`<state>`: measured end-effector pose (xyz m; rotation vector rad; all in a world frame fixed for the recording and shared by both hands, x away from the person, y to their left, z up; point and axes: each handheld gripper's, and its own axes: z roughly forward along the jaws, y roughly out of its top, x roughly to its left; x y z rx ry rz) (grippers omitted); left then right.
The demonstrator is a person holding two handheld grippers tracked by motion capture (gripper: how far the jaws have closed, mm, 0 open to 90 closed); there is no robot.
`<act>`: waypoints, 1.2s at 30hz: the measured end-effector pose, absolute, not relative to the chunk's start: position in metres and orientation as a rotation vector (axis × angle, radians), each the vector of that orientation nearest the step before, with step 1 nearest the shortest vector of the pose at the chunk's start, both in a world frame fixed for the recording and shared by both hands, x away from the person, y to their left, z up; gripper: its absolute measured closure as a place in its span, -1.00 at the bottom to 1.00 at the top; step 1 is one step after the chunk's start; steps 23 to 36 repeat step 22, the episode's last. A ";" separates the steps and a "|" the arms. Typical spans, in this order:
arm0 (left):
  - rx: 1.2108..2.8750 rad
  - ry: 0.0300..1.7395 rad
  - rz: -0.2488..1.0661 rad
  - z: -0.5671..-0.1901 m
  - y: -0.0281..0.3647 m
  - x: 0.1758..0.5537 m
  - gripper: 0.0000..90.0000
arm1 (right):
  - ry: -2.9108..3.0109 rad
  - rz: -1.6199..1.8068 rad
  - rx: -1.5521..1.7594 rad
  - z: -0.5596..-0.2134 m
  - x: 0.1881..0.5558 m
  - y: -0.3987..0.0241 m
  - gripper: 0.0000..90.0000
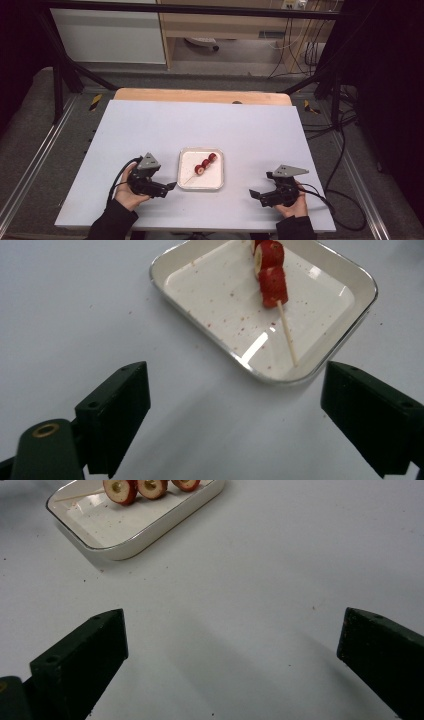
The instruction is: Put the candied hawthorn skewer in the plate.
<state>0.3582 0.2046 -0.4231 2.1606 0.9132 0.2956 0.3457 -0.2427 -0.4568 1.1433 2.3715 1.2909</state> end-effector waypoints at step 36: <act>2.081 0.979 0.310 -0.450 0.273 0.341 -0.76 | 2.386 1.280 1.144 -0.457 0.345 -0.242 -0.99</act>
